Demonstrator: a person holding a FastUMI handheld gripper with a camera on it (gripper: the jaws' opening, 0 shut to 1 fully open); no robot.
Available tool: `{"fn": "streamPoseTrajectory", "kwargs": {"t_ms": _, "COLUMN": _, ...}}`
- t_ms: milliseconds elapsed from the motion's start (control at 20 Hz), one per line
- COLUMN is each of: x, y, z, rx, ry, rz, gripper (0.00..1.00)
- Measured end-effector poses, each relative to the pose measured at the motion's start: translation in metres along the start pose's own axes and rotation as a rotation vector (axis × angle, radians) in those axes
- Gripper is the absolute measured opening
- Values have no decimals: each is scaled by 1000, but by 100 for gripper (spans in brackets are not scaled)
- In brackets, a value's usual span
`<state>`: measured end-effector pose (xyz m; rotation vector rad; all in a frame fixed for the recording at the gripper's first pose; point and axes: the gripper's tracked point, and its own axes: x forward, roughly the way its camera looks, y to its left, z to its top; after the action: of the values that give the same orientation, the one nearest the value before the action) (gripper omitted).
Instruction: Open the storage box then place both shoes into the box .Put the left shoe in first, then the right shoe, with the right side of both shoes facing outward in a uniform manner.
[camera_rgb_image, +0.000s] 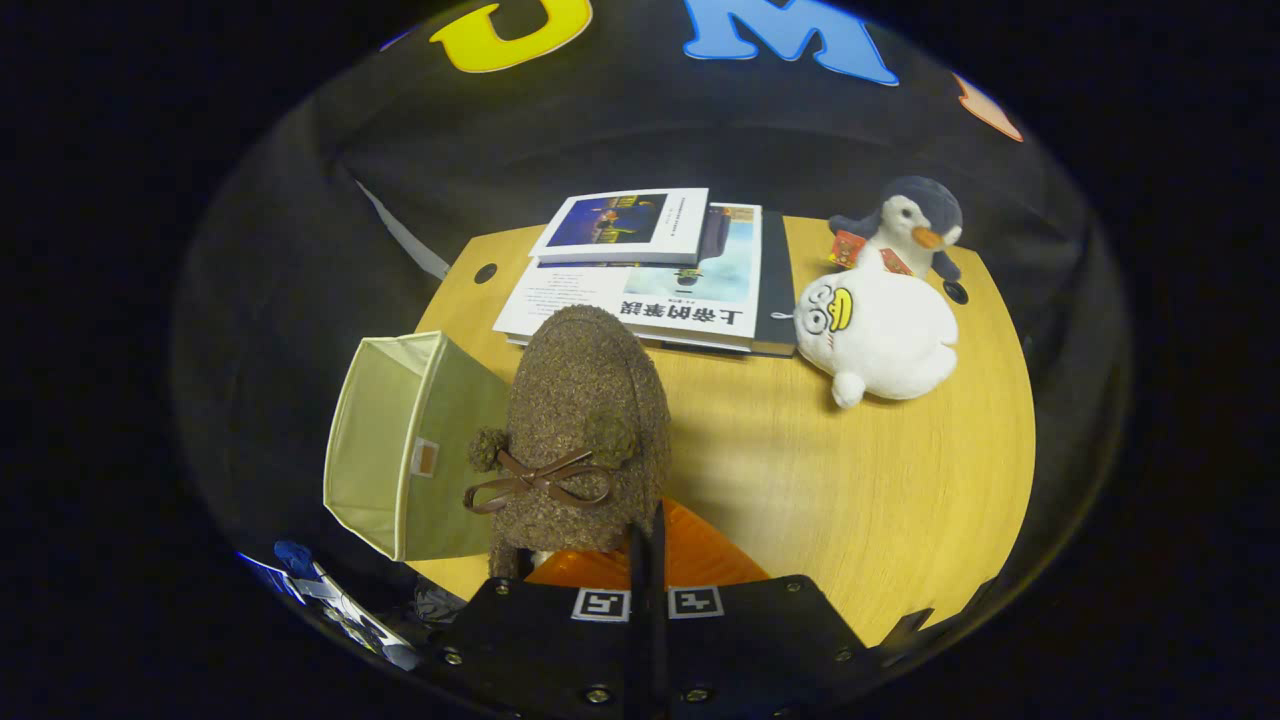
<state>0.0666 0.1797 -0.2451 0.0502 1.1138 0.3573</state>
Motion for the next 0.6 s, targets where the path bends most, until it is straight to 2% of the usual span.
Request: {"fn": "streamPoseTrajectory", "kwargs": {"t_ms": 600, "x": 17, "y": 137, "z": 49, "rx": -129, "ry": 8, "rz": 156, "gripper": 0}}
